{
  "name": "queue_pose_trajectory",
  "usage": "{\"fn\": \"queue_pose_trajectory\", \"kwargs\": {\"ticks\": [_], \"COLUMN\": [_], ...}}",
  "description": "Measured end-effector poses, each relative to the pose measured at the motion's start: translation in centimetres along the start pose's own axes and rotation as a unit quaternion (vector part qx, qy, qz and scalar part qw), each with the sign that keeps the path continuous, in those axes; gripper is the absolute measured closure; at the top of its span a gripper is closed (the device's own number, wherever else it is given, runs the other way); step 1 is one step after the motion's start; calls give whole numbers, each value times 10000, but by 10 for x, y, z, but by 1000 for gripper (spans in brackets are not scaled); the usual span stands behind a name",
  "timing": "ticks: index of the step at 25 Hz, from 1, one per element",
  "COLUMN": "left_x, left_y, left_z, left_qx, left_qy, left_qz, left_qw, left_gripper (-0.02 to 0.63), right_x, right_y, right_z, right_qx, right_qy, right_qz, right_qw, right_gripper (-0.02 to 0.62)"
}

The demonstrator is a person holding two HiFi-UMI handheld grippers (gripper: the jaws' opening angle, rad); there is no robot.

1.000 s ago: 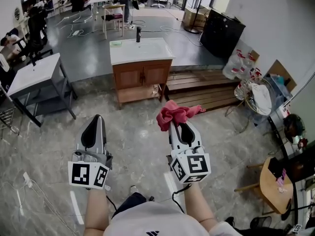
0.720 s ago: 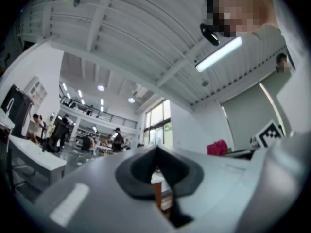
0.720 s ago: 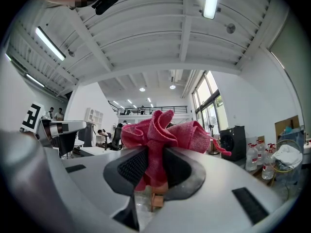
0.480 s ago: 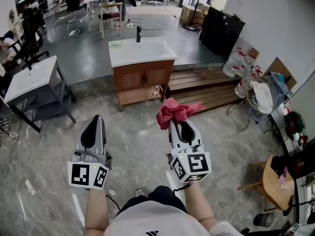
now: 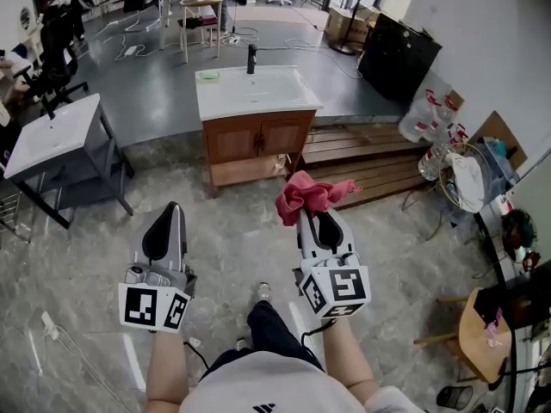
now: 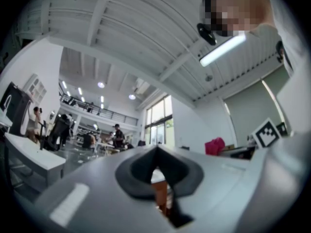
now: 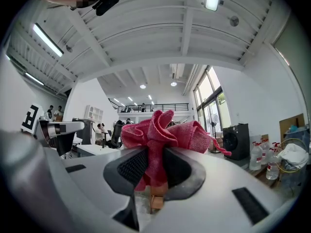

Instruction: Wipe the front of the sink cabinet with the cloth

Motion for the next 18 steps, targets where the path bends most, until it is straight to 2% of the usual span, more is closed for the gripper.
{"fn": "queue_pose_trajectory", "kwargs": {"ticks": [18], "left_x": [-37], "left_y": [20], "left_z": [157], "left_qx": [159], "left_qy": [-482], "left_qz": [199], "left_qw": [9985], "left_gripper": [600], "right_x": [83], "right_y": [-3], "right_z": [173], "right_qx": [172], "right_qy": [-544], "right_qz": [128], "right_qw": [9983], "right_gripper": [502]}}
Point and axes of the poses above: the fingertips, and each gripper's own axes: z forward along the fingers, x to its right, y out of its underside, the point moved 7 cm from there along -z, backward along the fingers, and after that the axes turned 2 degrees about x, right-handed, at the moved point
